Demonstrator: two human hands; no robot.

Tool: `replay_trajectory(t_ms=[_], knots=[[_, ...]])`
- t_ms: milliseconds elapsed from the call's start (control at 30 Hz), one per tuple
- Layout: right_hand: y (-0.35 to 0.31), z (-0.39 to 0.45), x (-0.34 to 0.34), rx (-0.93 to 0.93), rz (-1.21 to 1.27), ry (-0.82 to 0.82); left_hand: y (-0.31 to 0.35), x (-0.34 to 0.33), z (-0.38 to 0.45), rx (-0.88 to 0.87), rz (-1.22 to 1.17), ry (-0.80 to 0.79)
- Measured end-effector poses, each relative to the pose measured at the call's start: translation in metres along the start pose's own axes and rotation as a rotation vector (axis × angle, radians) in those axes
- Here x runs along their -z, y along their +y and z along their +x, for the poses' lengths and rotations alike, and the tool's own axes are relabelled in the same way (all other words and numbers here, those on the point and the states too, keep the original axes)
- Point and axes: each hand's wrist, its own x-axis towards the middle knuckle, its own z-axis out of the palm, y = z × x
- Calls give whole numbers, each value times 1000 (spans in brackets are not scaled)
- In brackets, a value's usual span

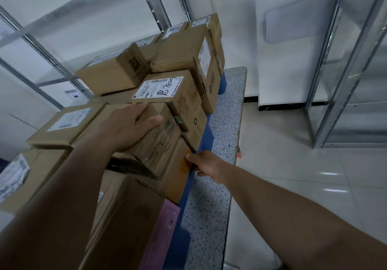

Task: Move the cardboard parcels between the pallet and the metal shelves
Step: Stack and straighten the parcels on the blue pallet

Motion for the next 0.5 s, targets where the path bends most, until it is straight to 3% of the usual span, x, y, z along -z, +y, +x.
replay_trajectory(t_ms=[133, 300, 500], knots=[[-5, -3, 15, 17, 23, 48, 0, 1, 1, -12, -35, -3], [-15, 4, 45, 59, 6, 155, 11, 4, 14, 18, -187, 144], [-51, 27, 83, 64, 58, 216, 34, 18, 54, -61, -171, 206]])
